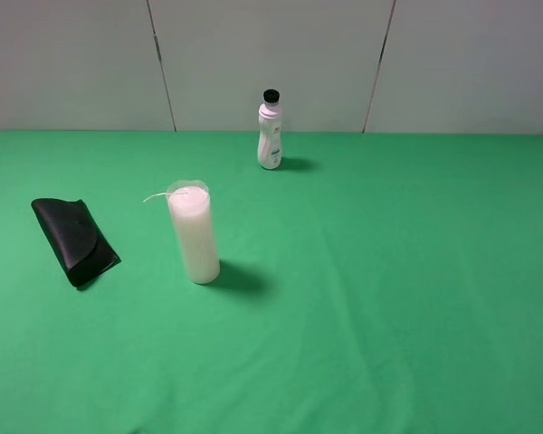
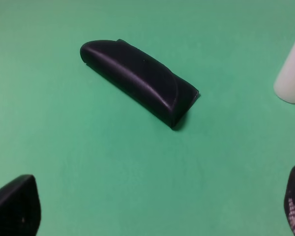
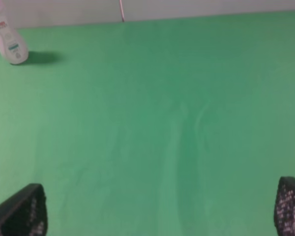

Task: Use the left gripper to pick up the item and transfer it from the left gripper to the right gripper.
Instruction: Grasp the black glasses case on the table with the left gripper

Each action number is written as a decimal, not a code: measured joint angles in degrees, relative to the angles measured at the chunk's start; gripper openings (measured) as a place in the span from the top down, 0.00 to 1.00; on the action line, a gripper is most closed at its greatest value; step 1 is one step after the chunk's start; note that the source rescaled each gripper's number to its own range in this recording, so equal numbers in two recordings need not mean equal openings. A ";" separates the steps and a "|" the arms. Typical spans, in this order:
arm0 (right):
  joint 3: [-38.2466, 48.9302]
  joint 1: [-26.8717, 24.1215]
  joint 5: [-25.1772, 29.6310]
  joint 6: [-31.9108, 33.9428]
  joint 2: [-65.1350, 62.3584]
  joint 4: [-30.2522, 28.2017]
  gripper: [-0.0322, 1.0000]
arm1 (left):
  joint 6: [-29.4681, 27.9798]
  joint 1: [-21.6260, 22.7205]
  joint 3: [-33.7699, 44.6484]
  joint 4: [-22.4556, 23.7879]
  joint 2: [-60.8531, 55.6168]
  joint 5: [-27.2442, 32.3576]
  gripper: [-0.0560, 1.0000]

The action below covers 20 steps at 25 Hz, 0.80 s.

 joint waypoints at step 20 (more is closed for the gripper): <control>0.00 0.00 0.00 0.00 0.00 0.00 0.00 | 0.00 0.00 0.00 0.01 0.00 0.00 0.00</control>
